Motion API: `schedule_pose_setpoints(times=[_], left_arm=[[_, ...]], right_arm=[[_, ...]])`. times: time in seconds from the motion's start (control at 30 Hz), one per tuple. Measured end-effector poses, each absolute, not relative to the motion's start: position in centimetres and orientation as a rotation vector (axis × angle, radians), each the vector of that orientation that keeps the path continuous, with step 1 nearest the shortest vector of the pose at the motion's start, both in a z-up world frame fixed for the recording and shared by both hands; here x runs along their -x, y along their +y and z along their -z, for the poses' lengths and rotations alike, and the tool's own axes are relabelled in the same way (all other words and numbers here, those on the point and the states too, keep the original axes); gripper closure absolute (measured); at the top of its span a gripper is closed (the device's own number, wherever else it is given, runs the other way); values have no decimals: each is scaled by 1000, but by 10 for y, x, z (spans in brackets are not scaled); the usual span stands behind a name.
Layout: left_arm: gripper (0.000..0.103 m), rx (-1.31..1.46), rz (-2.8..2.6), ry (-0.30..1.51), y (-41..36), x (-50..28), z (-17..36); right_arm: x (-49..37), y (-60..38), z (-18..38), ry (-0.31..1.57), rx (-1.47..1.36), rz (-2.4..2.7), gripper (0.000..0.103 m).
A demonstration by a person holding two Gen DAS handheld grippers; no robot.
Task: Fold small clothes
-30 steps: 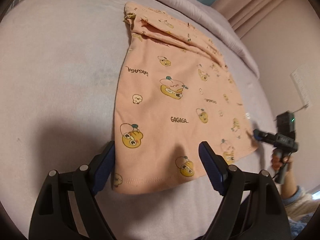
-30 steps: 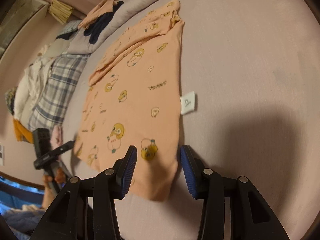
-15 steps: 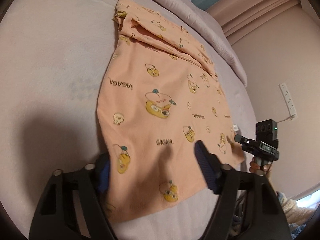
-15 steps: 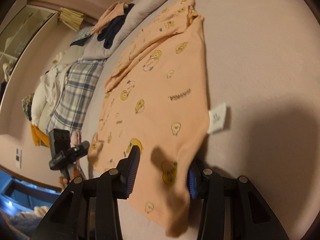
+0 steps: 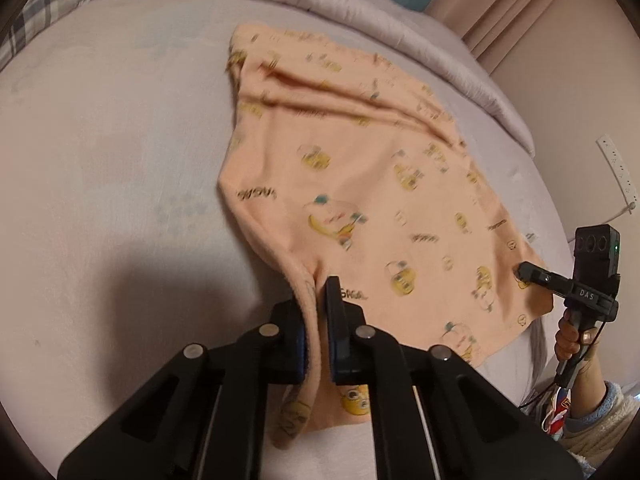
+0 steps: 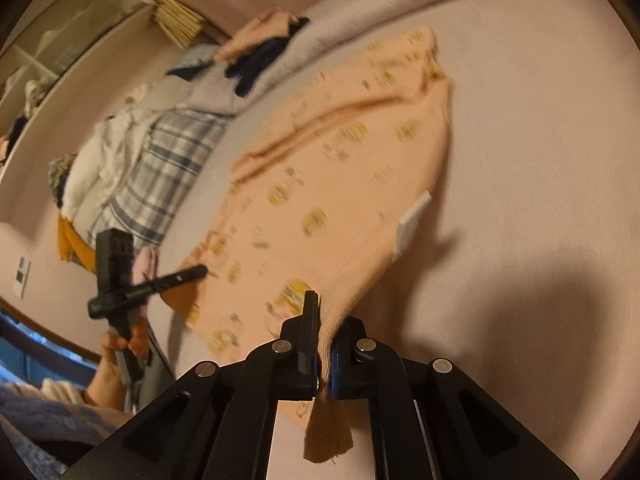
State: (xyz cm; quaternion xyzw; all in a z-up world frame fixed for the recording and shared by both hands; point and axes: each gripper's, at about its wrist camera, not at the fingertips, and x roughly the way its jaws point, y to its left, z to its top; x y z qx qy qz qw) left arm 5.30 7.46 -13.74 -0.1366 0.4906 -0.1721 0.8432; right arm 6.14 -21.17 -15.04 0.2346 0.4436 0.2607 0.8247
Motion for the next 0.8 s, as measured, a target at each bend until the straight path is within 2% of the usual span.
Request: schedule_pose_setpoints(times=[0.4, 0.8], left_arm=[[96, 282, 399, 889, 64, -66, 91], [97, 307, 410, 800, 69, -94, 60]], right_arm=[[-77, -204, 114, 770, -494, -611, 97], [-98, -208, 92, 687, -482, -600, 97]])
